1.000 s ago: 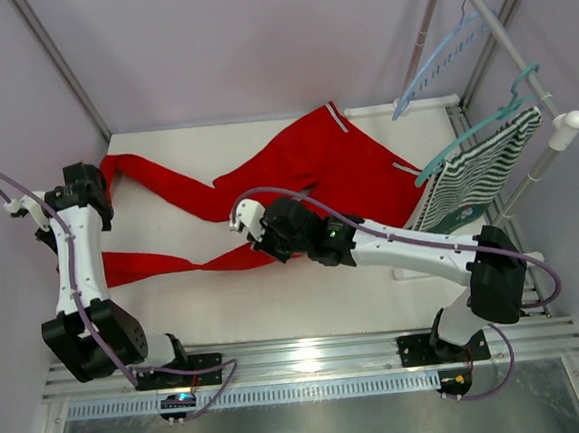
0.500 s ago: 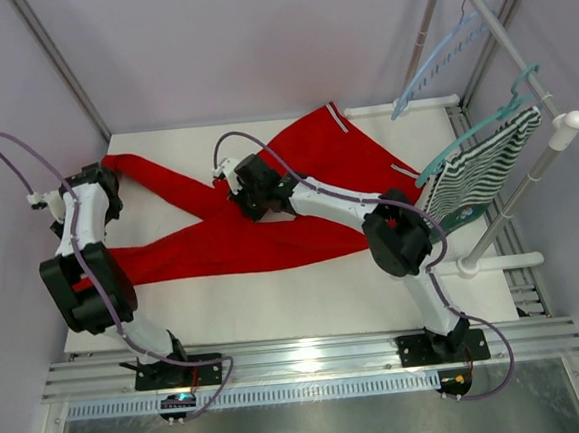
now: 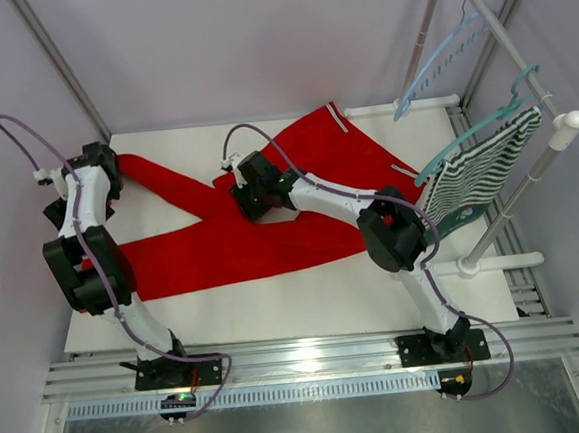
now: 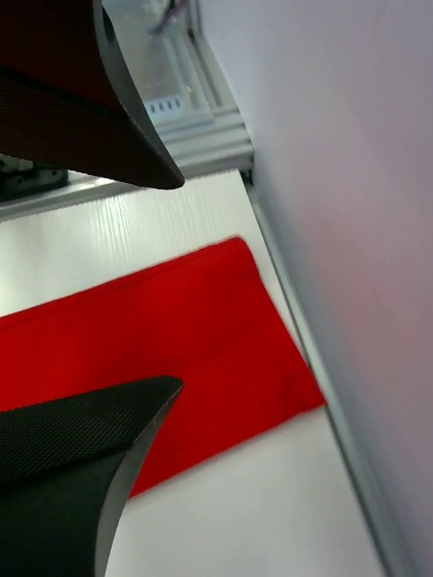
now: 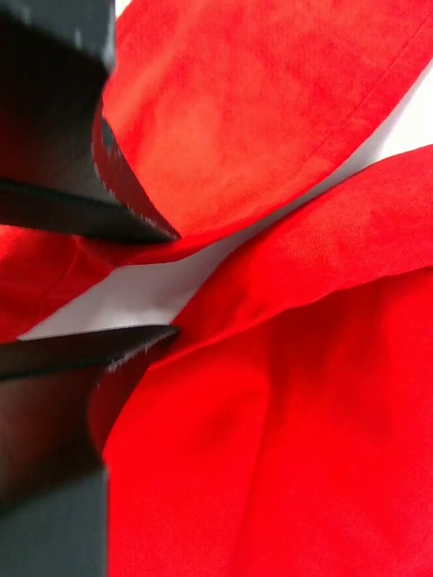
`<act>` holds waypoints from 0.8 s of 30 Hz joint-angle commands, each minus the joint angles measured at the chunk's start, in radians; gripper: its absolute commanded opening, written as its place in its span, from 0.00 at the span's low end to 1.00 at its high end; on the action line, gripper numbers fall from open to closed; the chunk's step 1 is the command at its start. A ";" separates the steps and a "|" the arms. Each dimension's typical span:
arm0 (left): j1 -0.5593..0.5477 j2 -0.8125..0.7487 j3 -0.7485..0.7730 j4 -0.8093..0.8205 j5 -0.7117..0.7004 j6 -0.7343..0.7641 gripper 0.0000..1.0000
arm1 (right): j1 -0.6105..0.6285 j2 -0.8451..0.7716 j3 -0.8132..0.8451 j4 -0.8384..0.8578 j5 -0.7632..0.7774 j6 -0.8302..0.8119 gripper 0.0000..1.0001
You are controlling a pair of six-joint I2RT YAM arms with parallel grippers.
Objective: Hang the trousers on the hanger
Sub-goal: Fold the trousers
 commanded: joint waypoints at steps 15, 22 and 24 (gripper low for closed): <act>-0.344 -0.592 -0.479 0.591 0.853 0.253 1.00 | -0.044 -0.550 -0.459 -0.243 0.470 0.499 0.70; -0.344 -0.322 -0.280 0.592 0.807 0.277 0.97 | -0.123 -0.458 -0.282 -0.216 0.460 0.351 0.69; -0.342 -0.226 -0.161 0.579 0.809 0.256 0.95 | -0.140 -0.377 -0.200 -0.161 0.434 0.264 0.69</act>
